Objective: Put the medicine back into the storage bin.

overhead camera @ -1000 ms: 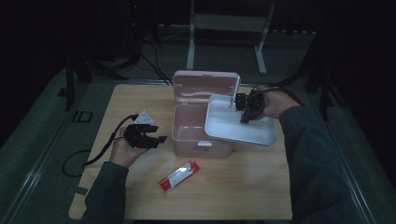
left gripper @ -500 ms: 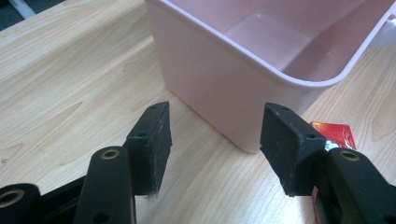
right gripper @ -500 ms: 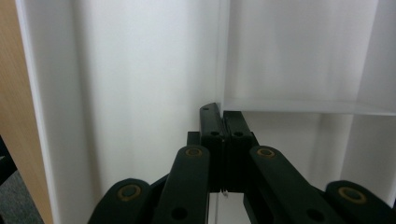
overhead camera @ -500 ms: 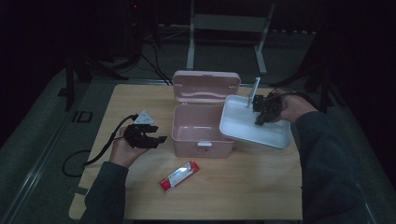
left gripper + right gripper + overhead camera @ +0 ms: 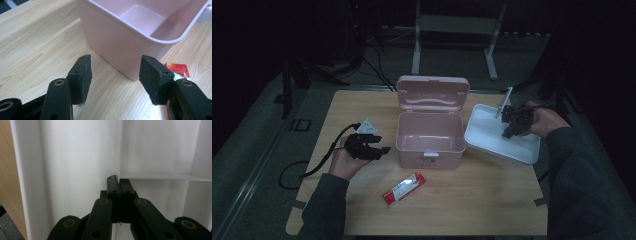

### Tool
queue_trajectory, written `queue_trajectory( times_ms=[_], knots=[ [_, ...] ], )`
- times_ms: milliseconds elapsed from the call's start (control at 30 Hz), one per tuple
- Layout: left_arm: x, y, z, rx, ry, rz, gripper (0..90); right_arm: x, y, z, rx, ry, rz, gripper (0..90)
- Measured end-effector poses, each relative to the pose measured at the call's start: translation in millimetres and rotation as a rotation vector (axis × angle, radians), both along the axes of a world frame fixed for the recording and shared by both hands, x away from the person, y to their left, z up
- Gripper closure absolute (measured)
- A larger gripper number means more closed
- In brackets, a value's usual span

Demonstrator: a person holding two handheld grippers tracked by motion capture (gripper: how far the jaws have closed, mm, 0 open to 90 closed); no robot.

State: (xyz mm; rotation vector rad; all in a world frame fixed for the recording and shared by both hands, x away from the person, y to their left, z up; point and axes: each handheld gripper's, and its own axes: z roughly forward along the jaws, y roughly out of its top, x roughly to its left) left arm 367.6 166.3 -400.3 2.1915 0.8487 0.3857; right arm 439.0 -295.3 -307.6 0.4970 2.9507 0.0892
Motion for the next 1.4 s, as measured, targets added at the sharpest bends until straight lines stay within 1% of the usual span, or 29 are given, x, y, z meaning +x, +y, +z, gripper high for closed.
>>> queue_trajectory(
  times_ms=[267,333,400,433,500,567,600,633,733,800,967,1000,1033,1100,1200,1300,1333,1400],
  knots=[
    [-1.5,-1.1,-1.1,0.008,0.002,-0.009,43.0,-1.2,-18.8,-11.3,0.014,0.001,-0.049,89.4],
    [-1.7,-1.1,-1.7,0.016,0.001,-0.010,43.0,-1.2,-22.2,-16.8,0.013,0.007,-0.059,89.4],
    [-2.1,-1.2,-1.9,0.019,0.003,-0.013,43.1,-1.2,-23.5,-19.0,0.010,0.010,-0.064,89.4],
    [-2.2,-1.2,-1.8,0.018,0.004,-0.014,43.1,-0.9,-28.5,-27.3,0.012,0.016,-0.079,89.5],
    [-2.5,-1.4,-1.8,0.015,0.004,-0.015,43.1,-0.9,-31.1,-33.4,0.011,0.021,-0.087,89.4],
    [-2.6,-1.5,-1.8,0.016,0.005,-0.017,43.2,-1.2,-31.7,-35.6,0.011,0.026,-0.093,89.4],
    [-3.4,-2.4,-2.6,0.018,0.006,-0.017,43.2,-1.4,-32.4,-39.0,0.010,0.029,-0.095,89.4],
    [-3.9,-3.0,-2.9,0.020,0.008,-0.018,43.4,-1.5,-33.0,-46.3,-0.002,0.036,-0.089,89.4],
    [-5.5,-5.6,-5.3,0.030,0.015,-0.030,43.4,-1.7,-33.1,-55.0,-0.007,0.037,-0.093,89.4],
    [-6.3,-7.0,-6.5,0.036,0.021,-0.034,43.4,-1.8,-33.0,-62.1,-0.003,0.031,-0.099,89.4],
    [-7.7,-8.4,-7.3,0.046,0.027,-0.042,43.4,-1.1,-31.5,-75.4,0.007,0.037,-0.100,89.4],
    [-7.6,-8.7,-7.5,0.054,0.029,-0.041,43.4,-0.9,-31.1,-76.9,0.008,0.038,-0.102,89.4],
    [-7.1,-8.8,-7.8,0.073,0.032,-0.043,43.5,-0.6,-30.8,-79.1,0.010,0.040,-0.105,89.4],
    [-6.8,-8.9,-8.1,0.085,0.039,-0.047,43.5,-0.7,-30.2,-83.5,0.013,0.041,-0.108,89.4],
    [-7.1,-8.0,-6.6,0.088,0.042,-0.047,43.4,-0.3,-30.2,-89.8,0.021,0.045,-0.110,89.4],
    [-8.5,-9.4,-4.4,0.109,0.040,-0.047,43.4,0.2,-29.6,-95.7,0.019,0.054,-0.112,89.4],
    [-9.2,-10.7,-2.8,0.118,0.040,-0.055,43.3,0.3,-29.2,-97.3,0.019,0.057,-0.114,89.4],
    [-9.9,-12.3,-1.4,0.119,0.040,-0.058,43.1,0.5,-28.0,-100.4,0.021,0.054,-0.113,89.4]
  ],
)
